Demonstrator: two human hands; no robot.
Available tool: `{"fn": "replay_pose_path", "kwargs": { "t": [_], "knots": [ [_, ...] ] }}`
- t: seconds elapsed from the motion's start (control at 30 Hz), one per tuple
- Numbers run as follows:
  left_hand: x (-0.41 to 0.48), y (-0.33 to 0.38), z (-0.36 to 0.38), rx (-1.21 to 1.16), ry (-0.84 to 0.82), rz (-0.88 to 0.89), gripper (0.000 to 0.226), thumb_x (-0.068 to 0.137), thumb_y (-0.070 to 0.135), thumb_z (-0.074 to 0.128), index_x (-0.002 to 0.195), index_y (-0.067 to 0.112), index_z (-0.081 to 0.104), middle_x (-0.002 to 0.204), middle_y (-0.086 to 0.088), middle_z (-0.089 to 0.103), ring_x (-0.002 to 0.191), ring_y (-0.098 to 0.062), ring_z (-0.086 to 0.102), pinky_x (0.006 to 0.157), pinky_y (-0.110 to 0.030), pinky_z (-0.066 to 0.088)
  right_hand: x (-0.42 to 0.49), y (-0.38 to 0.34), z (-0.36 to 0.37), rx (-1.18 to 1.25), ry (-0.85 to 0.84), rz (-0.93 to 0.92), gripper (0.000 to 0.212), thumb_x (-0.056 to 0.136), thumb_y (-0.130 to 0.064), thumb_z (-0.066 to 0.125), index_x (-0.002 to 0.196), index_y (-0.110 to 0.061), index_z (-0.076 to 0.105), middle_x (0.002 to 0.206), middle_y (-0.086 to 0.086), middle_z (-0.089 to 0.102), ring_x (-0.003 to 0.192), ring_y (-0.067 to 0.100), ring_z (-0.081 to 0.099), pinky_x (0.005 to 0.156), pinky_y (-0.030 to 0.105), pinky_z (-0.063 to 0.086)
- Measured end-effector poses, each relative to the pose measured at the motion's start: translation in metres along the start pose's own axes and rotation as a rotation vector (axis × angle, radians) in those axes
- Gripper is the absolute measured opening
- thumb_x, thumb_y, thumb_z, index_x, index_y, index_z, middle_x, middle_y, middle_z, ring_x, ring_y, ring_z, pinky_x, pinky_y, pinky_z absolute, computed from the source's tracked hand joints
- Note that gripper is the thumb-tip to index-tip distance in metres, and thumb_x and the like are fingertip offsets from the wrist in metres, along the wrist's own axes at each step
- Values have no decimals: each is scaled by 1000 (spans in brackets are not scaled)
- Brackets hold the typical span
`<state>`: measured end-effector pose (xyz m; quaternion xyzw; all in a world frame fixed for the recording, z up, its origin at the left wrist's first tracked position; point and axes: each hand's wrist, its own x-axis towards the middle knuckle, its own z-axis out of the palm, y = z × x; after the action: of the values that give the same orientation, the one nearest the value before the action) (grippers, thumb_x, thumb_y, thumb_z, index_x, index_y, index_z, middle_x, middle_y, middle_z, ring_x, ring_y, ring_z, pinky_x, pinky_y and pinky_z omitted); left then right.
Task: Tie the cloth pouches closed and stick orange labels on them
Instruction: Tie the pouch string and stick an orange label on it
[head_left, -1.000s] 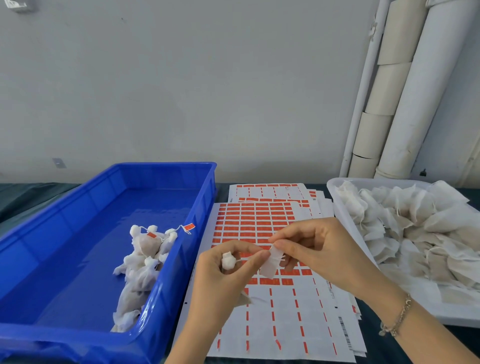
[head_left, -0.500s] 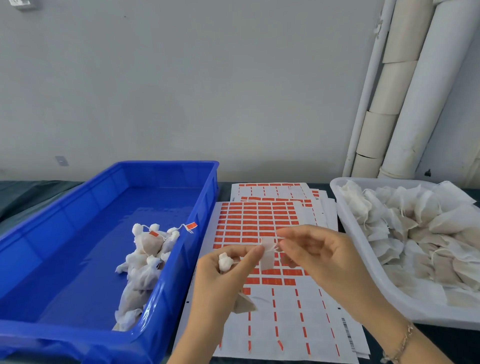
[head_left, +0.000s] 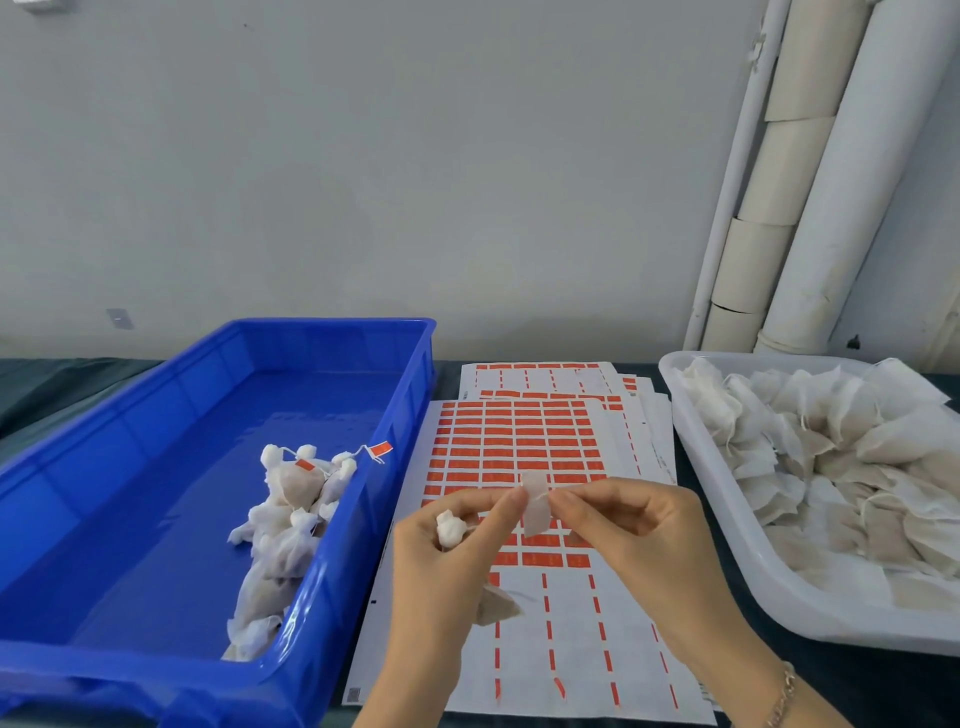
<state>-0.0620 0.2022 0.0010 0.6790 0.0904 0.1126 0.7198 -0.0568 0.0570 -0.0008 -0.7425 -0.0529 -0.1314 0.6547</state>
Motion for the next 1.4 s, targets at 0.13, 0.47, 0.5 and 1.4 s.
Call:
{"fn": "replay_pose_path", "kwargs": {
  "t": [0.13,0.47,0.5,1.4],
  "knots": [
    [0,1,0,-14,-30,-72,27,47,53,73,68,36,75,56,10,65,52,-1,60,45,-12,42,2,2,1,40,-14,68,21,59,-44,70,74,-30,72,76,-19,73,77,-1,69,58,6,49],
    [3,4,-4,4,-86,-106,28,43,52,72,65,35,75,55,9,64,48,0,58,43,-10,42,6,-3,-2,103,-158,95,35,66,-43,68,98,-29,70,92,-15,73,86,6,70,72,16,55],
    [3,4,-5,13,-88,-104,27,43,52,72,64,35,74,53,10,63,48,1,58,42,-10,42,6,-4,-2,68,-160,68,30,67,-40,70,96,-28,71,90,-15,73,86,6,70,71,14,54],
    [-1,3,-4,-69,-274,-212,23,58,46,73,62,23,74,45,1,41,39,-6,36,44,-18,37,4,-2,-17,-320,-129,-497,17,80,-30,66,93,-24,75,94,-19,71,94,-1,65,83,12,51]
  ]
}}
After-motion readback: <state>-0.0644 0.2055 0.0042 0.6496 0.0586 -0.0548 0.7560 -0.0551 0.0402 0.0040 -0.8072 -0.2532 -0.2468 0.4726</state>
